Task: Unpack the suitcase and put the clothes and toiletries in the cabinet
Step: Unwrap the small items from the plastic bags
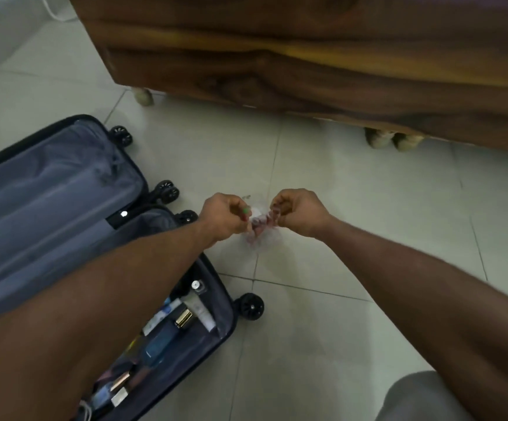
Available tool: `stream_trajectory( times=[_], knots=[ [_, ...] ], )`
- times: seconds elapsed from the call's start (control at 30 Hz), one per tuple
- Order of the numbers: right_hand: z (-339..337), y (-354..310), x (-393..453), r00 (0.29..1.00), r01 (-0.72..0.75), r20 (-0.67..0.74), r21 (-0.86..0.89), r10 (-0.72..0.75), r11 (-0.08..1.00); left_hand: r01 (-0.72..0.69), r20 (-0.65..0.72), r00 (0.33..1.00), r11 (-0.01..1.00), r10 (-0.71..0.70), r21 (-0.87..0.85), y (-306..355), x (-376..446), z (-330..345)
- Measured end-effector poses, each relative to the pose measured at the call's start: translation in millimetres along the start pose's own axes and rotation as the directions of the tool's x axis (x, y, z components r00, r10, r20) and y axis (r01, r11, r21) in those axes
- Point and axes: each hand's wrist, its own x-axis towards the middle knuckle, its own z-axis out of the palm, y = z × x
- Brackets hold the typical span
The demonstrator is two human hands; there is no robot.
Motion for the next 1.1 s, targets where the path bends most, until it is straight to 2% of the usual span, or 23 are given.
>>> stream_trajectory(
  times=[0.07, 0.17, 0.33, 0.47, 0.57, 0.67, 0.77, 0.9, 0.97, 1.03, 1.1],
  knots=[
    [4.8, 4.9, 4.0, 0.997, 0.081, 0.002, -0.099, -0.081, 0.992, -0.013, -0.062, 0.998, 1.000, 0.011, -0.027, -6.6, 0.5, 8.5],
    [13.8, 11.4, 8.8, 0.988, 0.155, 0.037, -0.155, -0.151, 0.976, -0.034, -0.114, 0.993, 0.996, 0.025, -0.081, -15.7, 0.7, 16.2],
    [22.6, 15.6, 15.6, 0.978, 0.210, 0.040, -0.226, -0.206, 0.951, -0.096, -0.127, 0.989, 0.988, 0.081, -0.117, -14.8, 2.7, 20.9],
    [21.8, 14.2, 18.5, 0.973, 0.231, 0.071, -0.236, -0.220, 0.944, -0.138, -0.141, 0.982, 0.985, 0.123, -0.100, -6.4, 1.5, 24.0],
    [16.6, 11.1, 17.6, 0.982, 0.187, 0.071, -0.269, -0.174, 0.945, -0.127, -0.169, 0.980, 0.986, 0.109, -0.103, 1.3, 0.2, 25.9],
    [8.9, 4.7, 17.5, 0.982, 0.190, 0.039, -0.195, -0.187, 0.962, -0.108, -0.179, 0.980, 0.987, 0.086, -0.119, 9.4, 0.3, 28.9],
    [1.7, -1.5, 15.3, 0.984, 0.167, 0.063, -0.007, -0.166, 0.986, -0.091, -0.199, 0.978, 0.987, 0.063, -0.134, 19.0, 1.9, 34.2],
    [-5.6, 4.0, 14.6, 0.986, 0.162, 0.034, -0.027, -0.161, 0.986, -0.071, -0.156, 0.986, 0.989, 0.050, -0.133, 24.2, 7.6, 39.8],
    [-8.9, 12.6, 16.0, 0.993, 0.113, -0.012, -0.109, -0.115, 0.988, -0.108, -0.170, 0.980, 0.994, 0.104, -0.012, 18.6, 10.7, 40.4],
    [-8.0, 19.9, 16.1, 0.996, 0.076, -0.031, -0.193, -0.083, 0.978, -0.176, -0.153, 0.964, 0.953, 0.218, 0.248, 10.5, 9.5, 39.4],
    [-2.1, 24.3, 15.8, 0.995, 0.087, -0.023, -0.229, -0.095, 0.969, -0.152, -0.117, 0.969, 0.898, 0.218, 0.412, 1.3, 6.9, 39.6]
  ],
)
